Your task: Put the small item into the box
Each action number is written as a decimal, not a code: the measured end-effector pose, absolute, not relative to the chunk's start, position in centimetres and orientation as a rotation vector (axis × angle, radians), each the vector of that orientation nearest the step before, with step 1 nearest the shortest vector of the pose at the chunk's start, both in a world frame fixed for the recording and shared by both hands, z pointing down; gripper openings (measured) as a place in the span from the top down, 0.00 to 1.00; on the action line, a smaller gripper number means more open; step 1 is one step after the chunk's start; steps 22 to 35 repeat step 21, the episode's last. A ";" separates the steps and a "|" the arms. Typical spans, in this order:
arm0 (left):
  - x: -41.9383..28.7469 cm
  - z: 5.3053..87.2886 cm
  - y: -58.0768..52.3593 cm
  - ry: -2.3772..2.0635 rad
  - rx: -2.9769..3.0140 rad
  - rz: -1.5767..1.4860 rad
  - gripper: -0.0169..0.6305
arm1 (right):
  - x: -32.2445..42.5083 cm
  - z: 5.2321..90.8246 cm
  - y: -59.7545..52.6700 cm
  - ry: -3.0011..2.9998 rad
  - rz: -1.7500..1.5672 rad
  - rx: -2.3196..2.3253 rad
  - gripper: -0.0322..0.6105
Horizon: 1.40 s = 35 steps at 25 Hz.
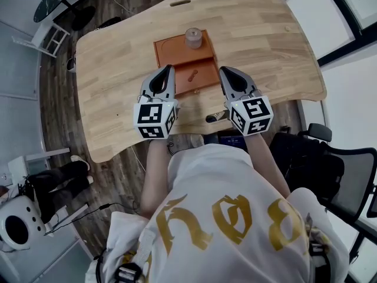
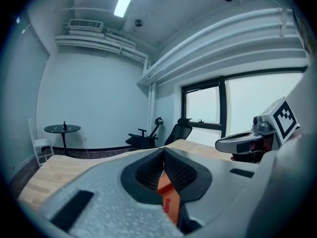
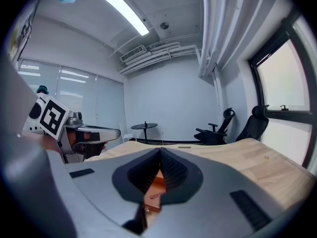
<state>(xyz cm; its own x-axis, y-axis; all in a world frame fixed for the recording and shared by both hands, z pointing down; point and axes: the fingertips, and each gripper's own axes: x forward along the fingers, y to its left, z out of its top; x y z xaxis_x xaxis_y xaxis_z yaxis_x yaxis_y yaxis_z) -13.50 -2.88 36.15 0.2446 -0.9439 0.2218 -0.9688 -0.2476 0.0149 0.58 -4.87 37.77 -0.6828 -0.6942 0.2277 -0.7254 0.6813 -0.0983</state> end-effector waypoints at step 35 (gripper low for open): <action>-13.0 38.2 -3.9 -1.777 2.324 0.264 0.96 | 1.6 39.4 -5.8 -2.650 0.264 1.156 0.93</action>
